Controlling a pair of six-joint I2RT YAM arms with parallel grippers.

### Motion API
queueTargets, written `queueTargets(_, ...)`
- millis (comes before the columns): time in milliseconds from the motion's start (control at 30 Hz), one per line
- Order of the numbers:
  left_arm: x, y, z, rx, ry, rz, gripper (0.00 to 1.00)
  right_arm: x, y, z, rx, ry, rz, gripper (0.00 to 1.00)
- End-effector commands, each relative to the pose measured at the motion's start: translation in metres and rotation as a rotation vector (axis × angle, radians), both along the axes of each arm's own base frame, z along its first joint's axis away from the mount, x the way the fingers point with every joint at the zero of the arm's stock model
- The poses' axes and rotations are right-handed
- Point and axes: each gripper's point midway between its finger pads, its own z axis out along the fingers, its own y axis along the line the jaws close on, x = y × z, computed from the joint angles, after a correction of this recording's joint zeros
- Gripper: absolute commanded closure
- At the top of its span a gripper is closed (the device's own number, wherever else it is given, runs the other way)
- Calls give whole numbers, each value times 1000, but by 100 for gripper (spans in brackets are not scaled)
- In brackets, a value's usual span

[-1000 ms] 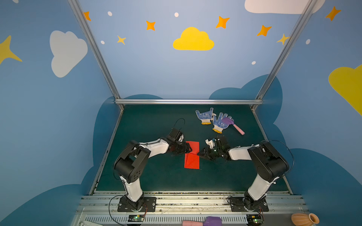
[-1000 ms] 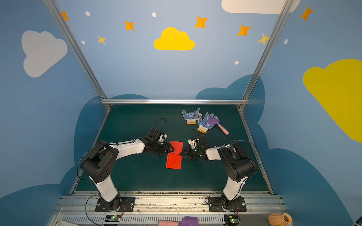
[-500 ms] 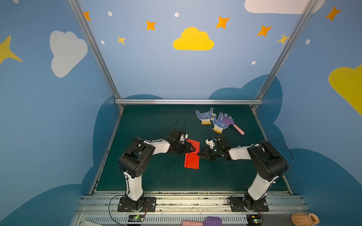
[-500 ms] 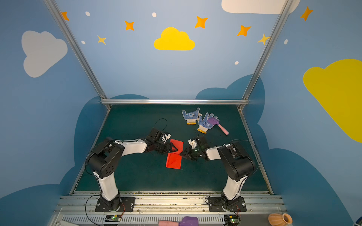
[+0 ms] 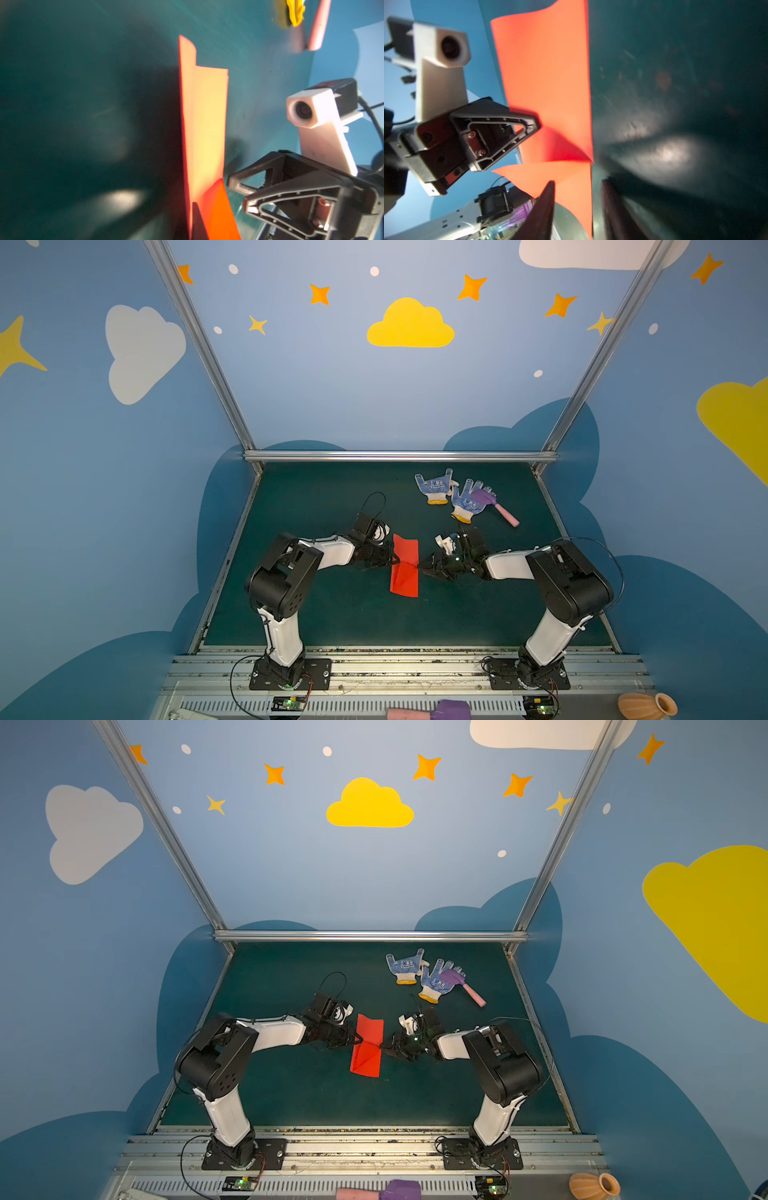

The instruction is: Fold a paper plane with a square sheet of paper (fold left side to right side)

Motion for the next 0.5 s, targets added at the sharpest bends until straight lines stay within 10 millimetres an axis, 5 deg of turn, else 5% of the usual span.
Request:
queueTargets(0, 9, 34, 48, 191, -145, 51, 97, -15, -27, -10, -127, 67, -45, 50)
queueTargets(200, 7, 89, 91, 681, -277, 120, 97, -9, -38, 19, -182, -8, -35, 44)
queueTargets(467, 8, 78, 91, 1174, -341, 51, 97, -6, -69, 35, -259, -62, -59, 41)
